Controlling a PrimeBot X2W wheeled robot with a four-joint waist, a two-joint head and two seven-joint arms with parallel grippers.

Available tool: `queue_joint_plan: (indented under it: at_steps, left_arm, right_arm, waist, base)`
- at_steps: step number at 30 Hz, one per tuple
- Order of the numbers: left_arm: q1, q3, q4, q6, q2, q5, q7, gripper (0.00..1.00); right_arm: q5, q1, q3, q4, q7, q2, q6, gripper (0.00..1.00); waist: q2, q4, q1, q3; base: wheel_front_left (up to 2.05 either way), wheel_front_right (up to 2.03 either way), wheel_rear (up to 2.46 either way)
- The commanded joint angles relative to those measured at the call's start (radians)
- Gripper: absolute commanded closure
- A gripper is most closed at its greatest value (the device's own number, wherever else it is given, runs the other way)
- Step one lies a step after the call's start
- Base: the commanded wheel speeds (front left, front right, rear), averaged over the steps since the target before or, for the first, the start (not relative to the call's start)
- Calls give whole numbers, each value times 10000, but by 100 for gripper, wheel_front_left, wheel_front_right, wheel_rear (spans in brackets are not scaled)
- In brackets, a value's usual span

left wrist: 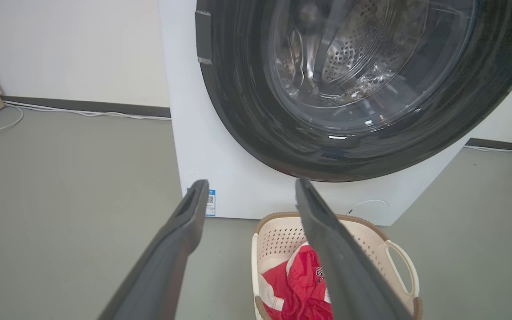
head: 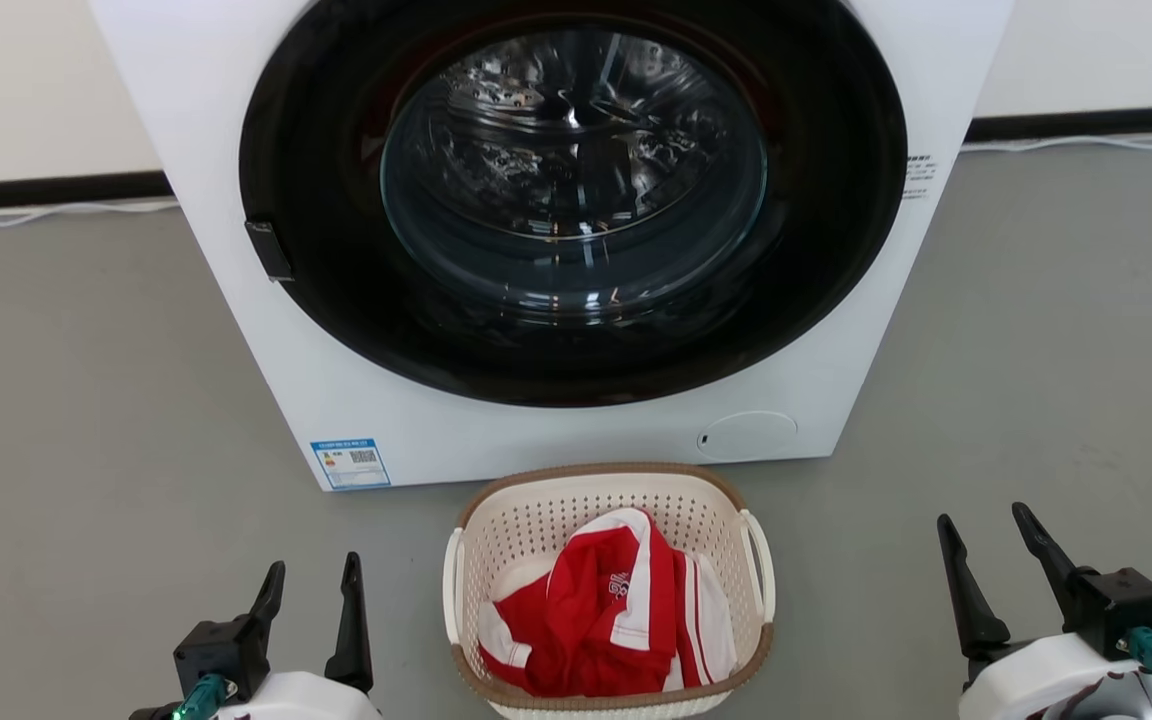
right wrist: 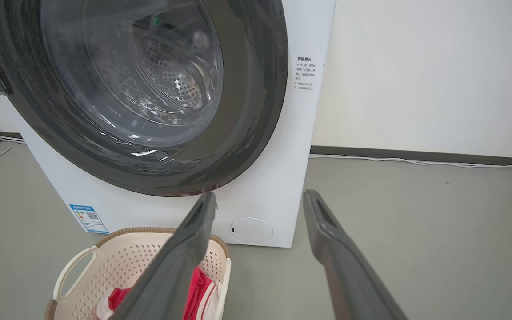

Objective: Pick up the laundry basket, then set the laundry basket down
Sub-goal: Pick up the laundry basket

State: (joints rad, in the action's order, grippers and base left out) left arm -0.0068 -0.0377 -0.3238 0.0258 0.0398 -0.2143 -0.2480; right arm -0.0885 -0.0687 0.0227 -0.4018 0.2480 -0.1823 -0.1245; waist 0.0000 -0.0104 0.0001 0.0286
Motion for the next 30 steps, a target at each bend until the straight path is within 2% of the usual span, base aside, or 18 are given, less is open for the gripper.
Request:
queue_joint_plan:
  at_steps: [1, 12, 22, 30]
  left_arm:
    - [-437, 255, 208, -33, 104, 137, -138, 0]
    - [-1417, -207, -439, -51, 104, 18, -138, 0]
    - [-3682, -1021, -2753, 81, 104, -494, -138, 0]
    - [-5307, -1885, -4290, 295, 104, -1248, -138, 0]
  right_arm:
    - [-58, -431, -204, 177, 137, -148, -62, 0]
    - [-196, -1365, -349, -801, 138, -96, -62, 0]
    - [-547, -3256, -856, -2515, 138, -246, -62, 0]
    - [-709, -4246, -1087, -3212, 138, -458, -62, 0]
  waist:
    - [0, 4, 0, 104]
    - [0, 49, 0, 1210]
    - [0, 181, 0, 3037]
    - [0, 301, 0, 4340]
  base:
    - [0, 0, 0]
    - [0, 0, 0]
    - [0, 0, 0]
    - [0, 0, 0]
